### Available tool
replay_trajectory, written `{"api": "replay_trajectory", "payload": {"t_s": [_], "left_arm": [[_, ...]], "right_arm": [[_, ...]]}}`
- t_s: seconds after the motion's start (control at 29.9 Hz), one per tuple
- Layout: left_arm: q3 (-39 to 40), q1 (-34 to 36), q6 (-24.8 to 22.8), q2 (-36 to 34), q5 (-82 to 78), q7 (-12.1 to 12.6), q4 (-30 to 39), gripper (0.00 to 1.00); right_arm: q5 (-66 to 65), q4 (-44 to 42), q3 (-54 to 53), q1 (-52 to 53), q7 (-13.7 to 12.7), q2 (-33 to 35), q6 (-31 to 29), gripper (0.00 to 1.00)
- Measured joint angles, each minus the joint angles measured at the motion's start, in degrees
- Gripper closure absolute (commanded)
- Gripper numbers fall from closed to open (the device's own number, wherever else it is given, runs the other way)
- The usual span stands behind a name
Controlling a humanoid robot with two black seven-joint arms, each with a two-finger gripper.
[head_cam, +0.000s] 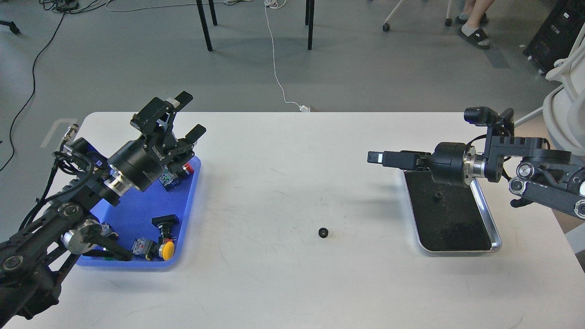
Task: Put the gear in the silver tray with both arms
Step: 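Reach the right gripper to the gear and close on it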
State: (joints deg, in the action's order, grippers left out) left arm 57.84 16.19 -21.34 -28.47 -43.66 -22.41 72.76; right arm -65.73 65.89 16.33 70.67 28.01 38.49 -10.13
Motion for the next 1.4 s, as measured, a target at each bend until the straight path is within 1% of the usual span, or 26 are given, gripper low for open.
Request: {"api": "replay_trajectory", "payload": {"t_s": [0.13,0.2,0.33,0.54,0.64,0.8,0.9,1.07,1.27,1.34,1.4], "left_arm": [[1.57,-0.58,0.41,0.08,5.65,0.0,0.21,0.03],[2.12,-0.62,0.56,0.1,7.1,0.04,0.21,0.03],[2.45,-0.64,0.58,0.09,7.76,0.07,0.25,0.03],[2.55,-0.72,0.56,-0.16,7.8,0.08,0.56,0.03],[2.55,-0.75,0.56,-0.18,7.8,0.08,1.0,0.03],[2.55,-0.81,0.53,-0.16,7.8,0.08,1.35,0.03],[2.55,-0.82,0.46,-0.04,7.8,0.08,1.36,0.03],[2.55,-0.87,0.37,-0.01,7.86,0.08,1.36,0.03],[2.49,-0.9,0.29,-0.01,7.88,0.14,1.45,0.03],[2.49,-0.9,0.3,-0.01,7.88,0.14,1.49,0.03],[2.49,-0.9,0.36,-0.01,7.88,0.14,1.5,0.03]], "right_arm": [[-3.1,0.13,11.95,10.62,0.0,-7.63,0.01,0.01],[-3.43,0.06,15.86,13.38,0.0,-12.05,0.02,0.01],[-4.03,-0.46,21.09,14.88,-0.01,-20.44,0.05,0.02],[-4.14,-2.62,27.03,15.02,-0.02,-28.48,0.99,0.08],[-4.14,-3.79,28.45,15.03,-0.02,-30.57,2.05,0.1],[-4.15,-5.13,29.82,14.75,-0.02,-32.46,2.98,0.25],[-4.15,-5.84,30.75,14.27,-0.02,-32.7,3.36,0.32],[-4.15,-7.63,31.31,12.66,-0.02,-33.64,5.78,0.33],[-4.15,-8.6,31.4,11.39,0.0,-34.61,6.53,0.33],[-4.15,-8.71,31.45,11.19,0.0,-34.63,6.7,0.36],[-4.15,-8.76,31.48,10.95,0.0,-34.63,6.84,0.43]]}}
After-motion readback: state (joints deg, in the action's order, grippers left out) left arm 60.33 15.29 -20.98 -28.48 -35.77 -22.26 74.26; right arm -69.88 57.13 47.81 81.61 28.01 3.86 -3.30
